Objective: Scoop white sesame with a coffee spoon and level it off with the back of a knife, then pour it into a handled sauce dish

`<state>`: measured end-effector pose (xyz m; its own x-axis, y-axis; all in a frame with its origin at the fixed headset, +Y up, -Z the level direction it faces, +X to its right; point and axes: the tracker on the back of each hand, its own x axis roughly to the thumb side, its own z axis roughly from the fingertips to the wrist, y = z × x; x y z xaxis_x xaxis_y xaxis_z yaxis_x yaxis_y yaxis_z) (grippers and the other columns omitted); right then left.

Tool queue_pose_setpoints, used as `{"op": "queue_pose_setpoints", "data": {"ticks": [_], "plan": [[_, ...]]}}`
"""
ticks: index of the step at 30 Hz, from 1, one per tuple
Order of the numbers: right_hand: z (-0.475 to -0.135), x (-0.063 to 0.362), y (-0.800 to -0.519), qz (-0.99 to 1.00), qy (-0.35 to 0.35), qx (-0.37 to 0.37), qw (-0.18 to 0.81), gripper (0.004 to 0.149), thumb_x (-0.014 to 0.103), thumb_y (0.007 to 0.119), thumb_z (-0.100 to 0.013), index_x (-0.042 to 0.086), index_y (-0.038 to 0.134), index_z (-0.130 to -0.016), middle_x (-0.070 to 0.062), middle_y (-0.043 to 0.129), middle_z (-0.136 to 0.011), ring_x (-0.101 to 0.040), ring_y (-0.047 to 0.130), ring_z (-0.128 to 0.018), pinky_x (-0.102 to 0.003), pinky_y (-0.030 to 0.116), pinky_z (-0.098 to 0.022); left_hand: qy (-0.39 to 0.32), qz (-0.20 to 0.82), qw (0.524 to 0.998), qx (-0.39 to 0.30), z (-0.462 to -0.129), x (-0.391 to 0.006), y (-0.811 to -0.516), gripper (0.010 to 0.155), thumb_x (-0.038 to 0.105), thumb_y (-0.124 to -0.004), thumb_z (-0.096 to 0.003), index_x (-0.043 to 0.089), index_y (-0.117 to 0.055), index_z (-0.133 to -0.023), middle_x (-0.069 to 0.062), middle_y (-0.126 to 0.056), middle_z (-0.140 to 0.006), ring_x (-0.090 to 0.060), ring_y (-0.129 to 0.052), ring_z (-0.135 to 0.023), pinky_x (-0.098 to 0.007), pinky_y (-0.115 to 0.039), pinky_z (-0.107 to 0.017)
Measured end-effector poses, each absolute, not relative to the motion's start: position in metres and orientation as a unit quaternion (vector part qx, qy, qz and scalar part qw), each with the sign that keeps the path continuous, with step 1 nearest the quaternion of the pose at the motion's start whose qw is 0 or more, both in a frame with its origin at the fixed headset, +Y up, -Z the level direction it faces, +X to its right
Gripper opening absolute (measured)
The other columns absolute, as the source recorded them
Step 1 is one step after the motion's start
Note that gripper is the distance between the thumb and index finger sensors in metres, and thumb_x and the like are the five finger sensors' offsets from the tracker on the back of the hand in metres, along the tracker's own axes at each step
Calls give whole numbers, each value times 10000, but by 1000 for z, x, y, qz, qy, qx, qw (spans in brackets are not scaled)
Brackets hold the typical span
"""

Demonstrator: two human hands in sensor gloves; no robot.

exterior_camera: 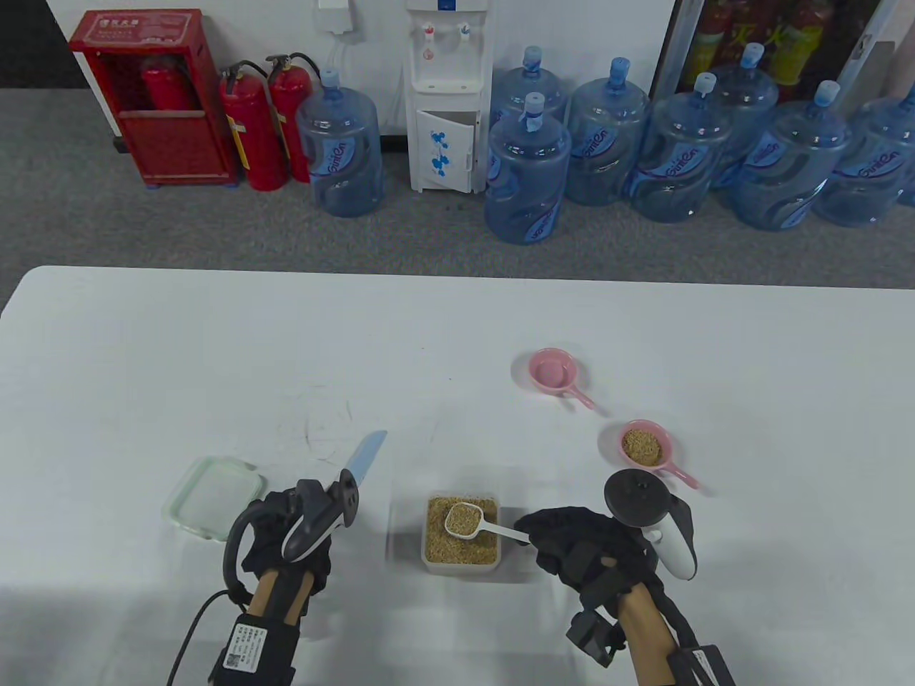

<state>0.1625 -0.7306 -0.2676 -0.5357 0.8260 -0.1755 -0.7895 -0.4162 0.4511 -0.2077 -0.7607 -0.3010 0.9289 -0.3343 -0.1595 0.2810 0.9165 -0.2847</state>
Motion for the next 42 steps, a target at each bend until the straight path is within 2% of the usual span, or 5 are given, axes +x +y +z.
{"op": "queue_pose_setpoints", "data": {"ticks": [8, 15, 24, 31, 42], "plan": [[-268, 164, -730, 840, 243, 36, 483, 425, 266, 708, -605, 102, 841, -974, -68, 972, -522, -69, 885, -227, -324, 845, -192, 102, -123, 977, -140, -301, -213, -757, 613, 618, -738, -449, 240, -805, -927, 6, -930, -755, -218, -973, -662, -527, -707, -716], [-268, 165, -730, 839, 242, 37, 487, 425, 265, 708, -605, 102, 840, -975, -68, 972, -523, -70, 885, -229, -325, 845, -194, 72, -61, 994, -54, -290, -215, -729, 694, 631, -687, -479, 231, -704, -1045, -18, -873, -925, -277, -930, -831, -556, -661, -749], [-268, 165, -729, 836, 242, 39, 490, 425, 266, 708, -606, 101, 841, -975, -68, 972, -521, -69, 885, -228, -324, 845, -193, 0, 27, 1000, -1, -277, -212, -714, 842, 652, -613, -497, 269, -350, -1199, -61, -467, -1261, -435, -532, -1178, -637, -470, -817], [-268, 166, -729, 834, 241, 39, 495, 427, 266, 709, -606, 98, 841, -975, -69, 972, -521, -70, 885, -227, -325, 845, -192, -14, 52, 998, -22, -278, -213, -724, 867, 675, -567, -486, 301, -225, -1190, -77, -226, -1272, -494, -259, -1163, -641, -384, -821], [-268, 184, -720, 820, 206, 24, 534, 427, 268, 706, -609, 100, 835, -980, -67, 971, -529, -69, 887, -234, -323, 847, -198, -17, 29, 998, -46, -279, -211, -727, 873, 678, -565, -490, 297, -210, -1191, -95, -178, -1264, -517, -198, -1139, -655, -349, -813]]}}
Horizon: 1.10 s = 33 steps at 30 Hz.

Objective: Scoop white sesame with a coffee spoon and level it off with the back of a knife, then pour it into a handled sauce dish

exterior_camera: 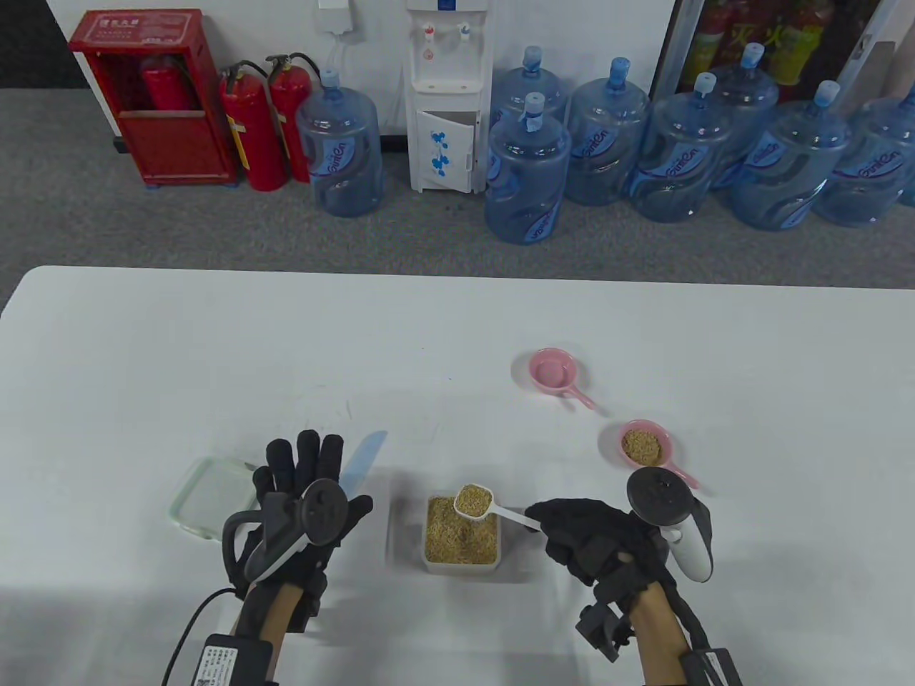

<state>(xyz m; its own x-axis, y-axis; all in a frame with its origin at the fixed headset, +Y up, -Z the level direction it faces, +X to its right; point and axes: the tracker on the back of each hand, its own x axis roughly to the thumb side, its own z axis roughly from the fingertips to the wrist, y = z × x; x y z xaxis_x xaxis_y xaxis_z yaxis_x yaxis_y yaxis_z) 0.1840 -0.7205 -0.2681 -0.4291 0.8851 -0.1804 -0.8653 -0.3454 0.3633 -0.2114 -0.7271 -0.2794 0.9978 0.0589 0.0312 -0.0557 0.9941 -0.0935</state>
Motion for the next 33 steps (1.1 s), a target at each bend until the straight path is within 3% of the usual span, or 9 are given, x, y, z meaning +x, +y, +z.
{"op": "queue_pose_setpoints", "data": {"ticks": [16, 24, 33], "plan": [[-264, 279, -729, 778, 39, -168, 604, 434, 263, 686, -628, 111, 777, -1024, -83, 953, -628, -88, 903, -300, -334, 849, -254, -26, 29, 997, -62, -281, -209, -728, 878, 680, -566, -493, 292, -208, -1194, -105, -170, -1266, -531, -186, -1134, -665, -348, -811], [-260, 300, -732, 830, -11, -259, 494, 434, 253, 692, -623, 123, 771, -1030, -98, 947, -676, -102, 909, -324, -345, 848, -271, -29, 29, 997, -67, -281, -208, -729, 877, 679, -568, -496, 291, -208, -1195, -109, -171, -1267, -531, -184, -1134, -665, -348, -812], [-264, 285, -723, 924, -59, -271, 263, 433, 260, 699, -617, 175, 766, -1035, -95, 929, -747, -107, 905, -365, -359, 844, -310, -34, 26, 996, -74, -281, -207, -729, 873, 677, -571, -498, 290, -218, -1197, -114, -178, -1268, -531, -184, -1134, -665, -349, -813]]}}
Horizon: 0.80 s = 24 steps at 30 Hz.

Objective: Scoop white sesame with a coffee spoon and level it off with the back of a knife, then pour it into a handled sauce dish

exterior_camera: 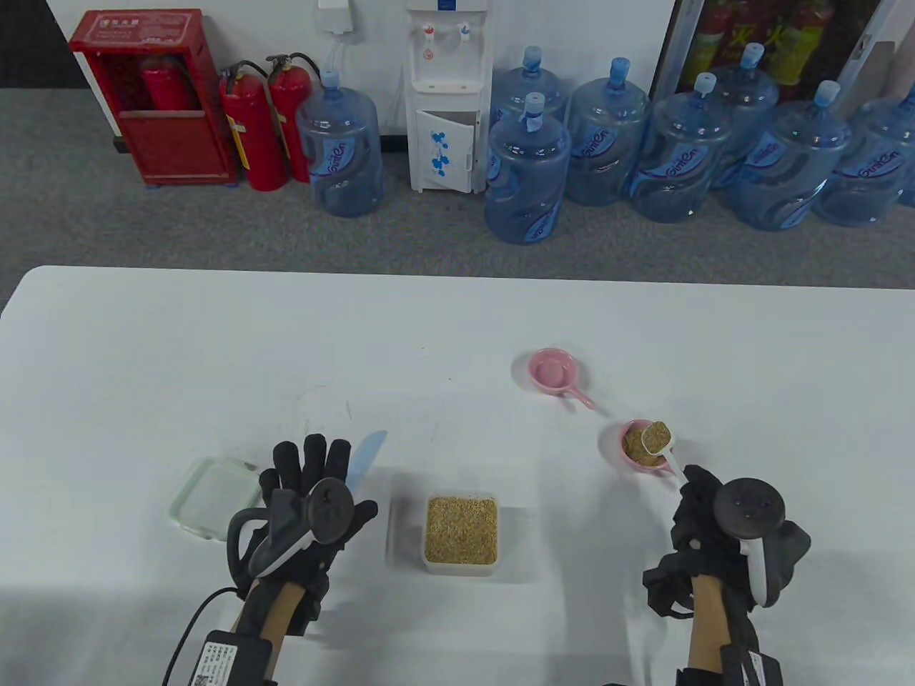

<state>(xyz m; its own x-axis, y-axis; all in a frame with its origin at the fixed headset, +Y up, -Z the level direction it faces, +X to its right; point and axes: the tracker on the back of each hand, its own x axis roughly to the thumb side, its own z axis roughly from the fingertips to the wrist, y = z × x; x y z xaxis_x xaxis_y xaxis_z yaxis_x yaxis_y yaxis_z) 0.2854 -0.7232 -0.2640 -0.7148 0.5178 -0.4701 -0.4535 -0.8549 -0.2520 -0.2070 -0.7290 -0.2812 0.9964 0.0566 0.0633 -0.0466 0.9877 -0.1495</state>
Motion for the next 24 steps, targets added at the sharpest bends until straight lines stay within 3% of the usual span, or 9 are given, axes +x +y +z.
{"op": "queue_pose_setpoints", "data": {"ticks": [7, 15, 20, 24], "plan": [[-267, 268, -716, 955, -95, -256, 118, 428, 276, 713, -612, 230, 769, -1034, -86, 901, -803, -130, 894, -457, -387, 830, -394, -37, 25, 996, -76, -281, -206, -730, 876, 677, -575, -496, 287, -225, -1198, -112, -180, -1269, -533, -185, -1134, -666, -350, -812], [-266, 255, -706, 959, -126, -247, 51, 434, 279, 726, -610, 281, 755, -1043, -119, 796, -921, -183, 832, -613, -444, 765, -539, -39, 24, 996, -78, -282, -206, -730, 876, 677, -576, -495, 287, -229, -1199, -116, -184, -1269, -534, -186, -1134, -666, -350, -811], [-264, 250, -701, 962, -134, -232, 56, 434, 282, 735, -605, 283, 761, -1038, -127, 785, -930, -184, 824, -624, -448, 760, -549, -48, 28, 996, -68, -282, -204, -729, 869, 673, -583, -495, 288, -248, -1198, -108, -201, -1271, -529, -201, -1138, -664, -357, -812], [-262, 240, -696, 966, -138, -181, 123, 434, 290, 734, -604, 285, 762, -1036, -128, 790, -922, -180, 829, -617, -445, 767, -543, -62, 35, 995, -64, -282, -199, -731, 858, 669, -589, -494, 289, -280, -1199, -88, -231, -1274, -522, -223, -1144, -660, -371, -814]]}}
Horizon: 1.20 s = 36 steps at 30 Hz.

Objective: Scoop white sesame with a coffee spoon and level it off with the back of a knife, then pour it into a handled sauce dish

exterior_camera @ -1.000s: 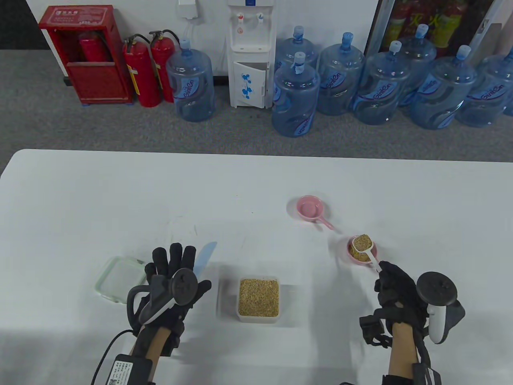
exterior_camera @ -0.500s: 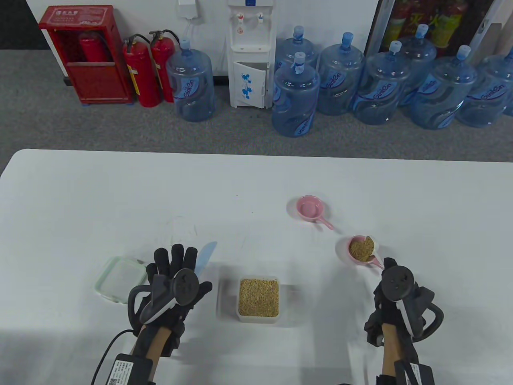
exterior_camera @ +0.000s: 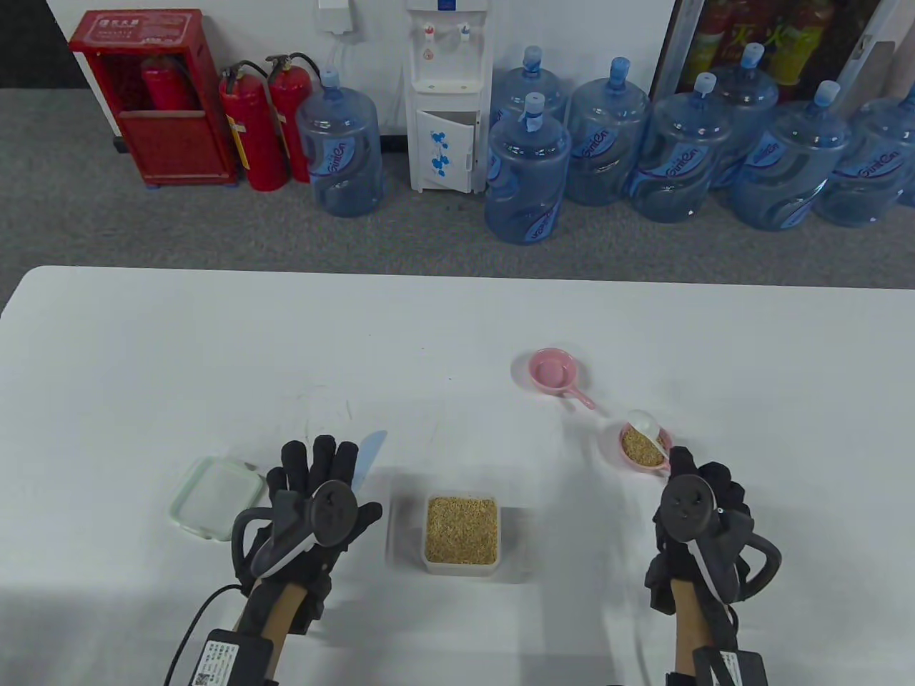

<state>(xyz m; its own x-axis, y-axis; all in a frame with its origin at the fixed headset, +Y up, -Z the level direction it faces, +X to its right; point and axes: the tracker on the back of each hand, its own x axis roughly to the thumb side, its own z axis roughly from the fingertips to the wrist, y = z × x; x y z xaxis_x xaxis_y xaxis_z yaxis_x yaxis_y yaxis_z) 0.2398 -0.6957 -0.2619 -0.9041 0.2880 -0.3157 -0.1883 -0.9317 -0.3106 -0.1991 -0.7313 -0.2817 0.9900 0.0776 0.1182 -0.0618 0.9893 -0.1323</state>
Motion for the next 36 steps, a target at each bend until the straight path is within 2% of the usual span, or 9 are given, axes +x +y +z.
{"op": "queue_pose_setpoints", "data": {"ticks": [3, 9, 12, 17, 20, 30, 36], "plan": [[-261, 226, -692, 966, -136, -122, 181, 431, 288, 737, -604, 284, 766, -1034, -135, 791, -918, -184, 829, -616, -450, 767, -541, -76, 42, 994, -72, -281, -193, -733, 861, 668, -596, -491, 286, -290, -1199, -85, -240, -1276, -523, -229, -1144, -658, -376, -816], [-254, 183, -680, 975, -119, 17, 188, 431, 292, 757, -592, 284, 782, -1022, -127, 802, -921, -182, 839, -621, -451, 772, -550, -154, 69, 983, -68, -276, -174, -734, 863, 663, -658, -451, 332, -347, -1185, -17, -323, -1282, -515, -306, -1164, -646, -417, -825], [-250, 164, -676, 975, -99, 83, 180, 431, 283, 763, -585, 293, 786, -1015, -128, 796, -931, -188, 835, -633, -458, 767, -560, -184, 96, 977, -54, -272, -163, -734, 878, 666, -687, -418, 340, -386, -1176, 8, -386, -1278, -494, -364, -1177, -643, -445, -826], [-245, 139, -679, 975, -53, 176, 128, 432, 276, 775, -575, 305, 792, -1006, -117, 790, -946, -189, 833, -652, -465, 759, -582, -224, 133, 960, -98, -271, -148, -741, 935, 694, -692, -391, 327, -362, -1184, 2, -372, -1285, -497, -359, -1186, -652, -440, -829], [-244, 132, -682, 972, -28, 200, 117, 431, 267, 783, -576, 305, 794, -1005, -120, 782, -954, -196, 829, -662, -474, 749, -594, -231, 146, 953, -128, -272, -144, -748, 969, 709, -698, -382, 317, -333, -1190, 0, -349, -1290, -512, -345, -1183, -659, -442, -827], [-238, 105, -692, 975, -47, 217, -17, 428, 281, 765, -581, 339, 789, -1004, -107, 776, -958, -184, 831, -664, -473, 750, -604, -222, 125, 955, -153, -276, -141, -755, 1003, 709, -703, -386, 268, -306, -1195, -44, -371, -1289, -521, -351, -1178, -660, -444, -825], [-235, 99, -689, 975, -3, 222, -29, 432, 278, 746, -574, 264, 817, -1000, -76, 869, -858, -173, 871, -578, -461, 779, -557, -222, 117, 956, -156, -276, -140, -755, 999, 716, -683, -388, 274, -293, -1195, -47, -372, -1289, -524, -346, -1174, -653, -445, -825]]}}
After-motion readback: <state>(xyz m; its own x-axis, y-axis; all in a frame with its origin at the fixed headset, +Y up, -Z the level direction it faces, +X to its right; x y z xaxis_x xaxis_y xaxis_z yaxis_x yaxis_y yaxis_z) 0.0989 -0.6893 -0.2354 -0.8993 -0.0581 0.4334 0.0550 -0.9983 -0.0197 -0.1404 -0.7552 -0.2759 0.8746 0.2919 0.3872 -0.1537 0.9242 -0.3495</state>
